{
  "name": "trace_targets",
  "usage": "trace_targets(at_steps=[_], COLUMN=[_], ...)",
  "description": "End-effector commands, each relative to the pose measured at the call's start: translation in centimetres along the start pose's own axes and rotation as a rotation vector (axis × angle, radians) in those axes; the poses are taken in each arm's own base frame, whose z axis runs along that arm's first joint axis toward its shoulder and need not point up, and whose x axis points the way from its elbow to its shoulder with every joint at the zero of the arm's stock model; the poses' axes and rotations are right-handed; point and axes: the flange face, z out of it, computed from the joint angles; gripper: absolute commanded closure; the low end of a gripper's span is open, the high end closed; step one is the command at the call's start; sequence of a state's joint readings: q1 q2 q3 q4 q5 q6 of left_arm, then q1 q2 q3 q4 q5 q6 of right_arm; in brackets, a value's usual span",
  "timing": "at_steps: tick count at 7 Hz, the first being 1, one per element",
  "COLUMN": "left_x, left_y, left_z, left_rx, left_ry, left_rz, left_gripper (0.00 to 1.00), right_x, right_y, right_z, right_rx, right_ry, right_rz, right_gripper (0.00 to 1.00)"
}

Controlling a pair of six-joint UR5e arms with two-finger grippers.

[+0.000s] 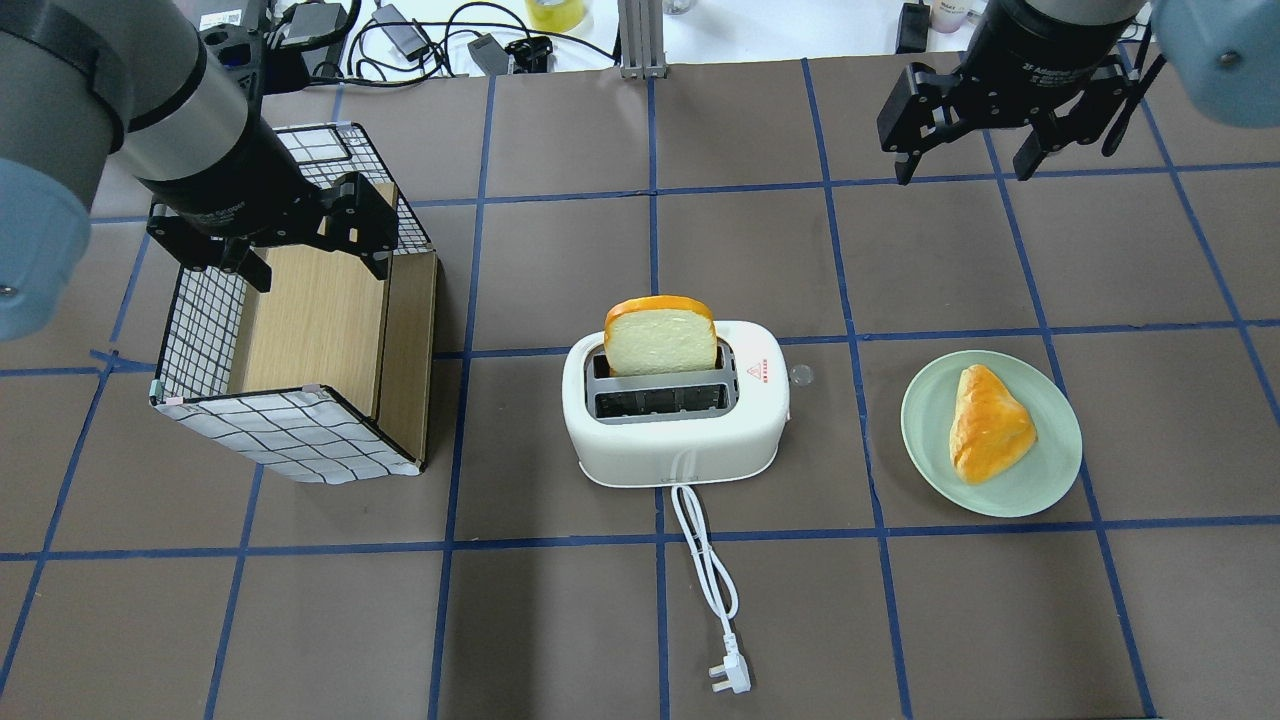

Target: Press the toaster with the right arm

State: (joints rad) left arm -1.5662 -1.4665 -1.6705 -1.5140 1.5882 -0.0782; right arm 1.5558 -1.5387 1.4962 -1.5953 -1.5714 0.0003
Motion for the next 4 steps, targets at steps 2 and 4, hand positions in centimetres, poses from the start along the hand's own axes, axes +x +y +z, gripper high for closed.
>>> trace_targets(at_steps=[2,4], left_x=[-0.01,-0.01], left_y=[0.00,0.00], left_z=[0.00,0.00], left_rx=[0.000,0.000], left_ry=[-0.001,-0.001], left_rz=[0.000,0.000], left_gripper=[0.00,0.00], right_x=[-0.20,-0.20], right_y=[-0.16,-0.14], right_z=[0.12,0.20], right_rx=[0.016,0.014], right_ry=[0.002,0.002], right_rz=[-0.008,-0.008], right_gripper=[0.00,0.00])
